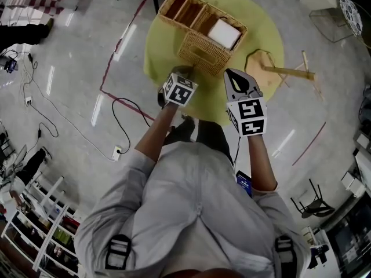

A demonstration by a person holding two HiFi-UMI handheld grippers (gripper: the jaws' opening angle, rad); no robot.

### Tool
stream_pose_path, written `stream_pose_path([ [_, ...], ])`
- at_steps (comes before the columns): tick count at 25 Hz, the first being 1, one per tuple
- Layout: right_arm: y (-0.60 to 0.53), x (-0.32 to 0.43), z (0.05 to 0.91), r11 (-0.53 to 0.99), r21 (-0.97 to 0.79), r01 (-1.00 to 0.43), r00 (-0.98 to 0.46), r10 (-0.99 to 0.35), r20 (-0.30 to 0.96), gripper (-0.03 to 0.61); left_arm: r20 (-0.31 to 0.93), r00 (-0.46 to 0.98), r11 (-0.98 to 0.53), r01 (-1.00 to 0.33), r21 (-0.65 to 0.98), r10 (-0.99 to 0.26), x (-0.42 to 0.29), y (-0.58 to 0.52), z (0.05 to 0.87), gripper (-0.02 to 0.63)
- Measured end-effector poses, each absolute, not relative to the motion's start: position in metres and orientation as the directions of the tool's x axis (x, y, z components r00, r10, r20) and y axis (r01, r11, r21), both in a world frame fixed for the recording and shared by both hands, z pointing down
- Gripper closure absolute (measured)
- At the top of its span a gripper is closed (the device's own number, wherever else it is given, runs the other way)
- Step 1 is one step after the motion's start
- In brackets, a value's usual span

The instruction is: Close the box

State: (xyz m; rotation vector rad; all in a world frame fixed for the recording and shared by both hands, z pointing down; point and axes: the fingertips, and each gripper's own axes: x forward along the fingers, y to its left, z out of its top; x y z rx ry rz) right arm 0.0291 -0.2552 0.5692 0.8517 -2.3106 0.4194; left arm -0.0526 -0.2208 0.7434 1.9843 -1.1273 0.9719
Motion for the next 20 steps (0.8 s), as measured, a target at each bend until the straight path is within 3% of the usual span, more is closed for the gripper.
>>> stream_pose_path([
  [8, -0.254, 0.026, 0.555, 0.751, -0.057, -0.657, -0.600, -0.476, 0.642, 0.555, 0.791, 0.406, -0.402, -0.888, 0.223, -0.457, -0.051, -0.224, 0.712, 0.574],
  [20, -0.254, 0.027, 0.488, 0.726, -0.005, -0.688, -0.604, -0.568, 0.558, 0.555, 0.682, 0.455, -0.473, -0.863, 0.179, -0.572, -0.048, -0.233, 0.602, 0.574],
])
